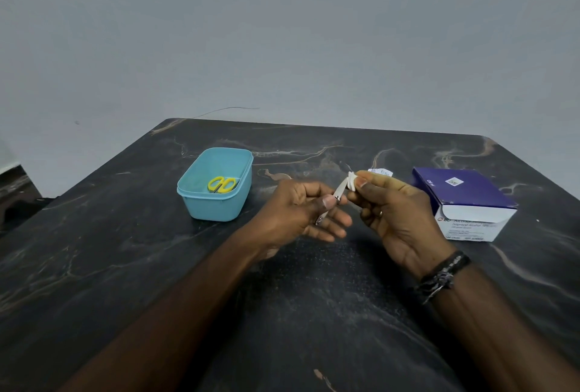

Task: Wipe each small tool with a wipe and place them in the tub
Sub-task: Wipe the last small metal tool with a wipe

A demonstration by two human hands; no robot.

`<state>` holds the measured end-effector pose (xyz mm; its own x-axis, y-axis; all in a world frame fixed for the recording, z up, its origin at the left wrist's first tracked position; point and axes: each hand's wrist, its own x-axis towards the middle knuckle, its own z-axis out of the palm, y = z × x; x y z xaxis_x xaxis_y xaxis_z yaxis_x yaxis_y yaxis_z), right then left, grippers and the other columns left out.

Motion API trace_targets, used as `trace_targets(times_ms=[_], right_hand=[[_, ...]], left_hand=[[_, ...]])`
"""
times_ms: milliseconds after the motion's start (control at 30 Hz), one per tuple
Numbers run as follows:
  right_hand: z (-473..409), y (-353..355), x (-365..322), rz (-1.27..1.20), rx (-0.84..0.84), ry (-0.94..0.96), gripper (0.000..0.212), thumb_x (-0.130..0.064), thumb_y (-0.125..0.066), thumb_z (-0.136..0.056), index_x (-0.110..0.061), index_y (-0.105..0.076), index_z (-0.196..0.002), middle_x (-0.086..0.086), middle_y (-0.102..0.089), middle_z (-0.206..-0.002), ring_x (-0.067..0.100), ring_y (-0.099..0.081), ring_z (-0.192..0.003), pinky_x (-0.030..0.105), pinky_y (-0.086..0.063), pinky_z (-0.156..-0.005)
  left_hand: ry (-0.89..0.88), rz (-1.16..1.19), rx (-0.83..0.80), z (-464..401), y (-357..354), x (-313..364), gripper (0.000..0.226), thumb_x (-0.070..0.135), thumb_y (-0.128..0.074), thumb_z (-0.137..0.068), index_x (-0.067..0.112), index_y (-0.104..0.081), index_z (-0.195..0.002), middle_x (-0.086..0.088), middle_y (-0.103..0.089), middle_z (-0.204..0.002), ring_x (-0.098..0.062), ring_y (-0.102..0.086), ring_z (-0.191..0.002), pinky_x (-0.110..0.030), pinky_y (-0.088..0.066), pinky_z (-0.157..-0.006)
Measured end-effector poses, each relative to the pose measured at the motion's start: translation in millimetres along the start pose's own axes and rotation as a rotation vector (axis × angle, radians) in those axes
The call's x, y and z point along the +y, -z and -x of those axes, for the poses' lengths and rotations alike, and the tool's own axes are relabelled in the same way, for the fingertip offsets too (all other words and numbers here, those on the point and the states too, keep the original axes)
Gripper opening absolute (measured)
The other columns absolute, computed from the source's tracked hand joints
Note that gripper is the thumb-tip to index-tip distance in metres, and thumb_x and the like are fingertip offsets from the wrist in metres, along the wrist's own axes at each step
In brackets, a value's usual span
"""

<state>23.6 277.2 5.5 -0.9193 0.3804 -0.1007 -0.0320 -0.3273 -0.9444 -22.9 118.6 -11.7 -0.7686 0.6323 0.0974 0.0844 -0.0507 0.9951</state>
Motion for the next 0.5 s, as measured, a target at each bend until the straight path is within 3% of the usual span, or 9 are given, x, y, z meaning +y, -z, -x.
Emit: trace_targets(times_ms=[167, 500], right_hand=[[-1.1, 1.2, -1.4, -0.059, 0.005, 0.009, 0.021, -0.004, -0.066, -0.086, -0.003, -0.069, -0.107, 0.007, -0.072, -0.082, 0.01, -0.067, -0.066, 0.016, -0.044, -0.052], [-2.8, 0.7, 0.8, -0.069, 0.038, 0.008, 0.016, -0.003, -0.066, -0.086, -0.005, -0.07, -0.101, 0.008, -0.072, -0.078, 0.011, -0.067, -0.064, 0.018, -0.046, -0.054]], left_hand=[[0.006, -0.022, -0.015, -0.5, -3.2, -2.6, 0.02, 0.013, -0.051, -0.099, 0.0, -0.063, -0.108, -0.018, -0.072, -0.09, -0.028, -0.07, -0.076, -0.039, -0.059, -0.071], [-0.018, -0.002, -0.009, -0.6, -5.4, -3.0, 0.021, 0.012, -0.051, -0.099, -0.001, -0.063, -0.11, -0.02, -0.072, -0.093, -0.032, -0.07, -0.08, -0.039, -0.059, -0.07]])
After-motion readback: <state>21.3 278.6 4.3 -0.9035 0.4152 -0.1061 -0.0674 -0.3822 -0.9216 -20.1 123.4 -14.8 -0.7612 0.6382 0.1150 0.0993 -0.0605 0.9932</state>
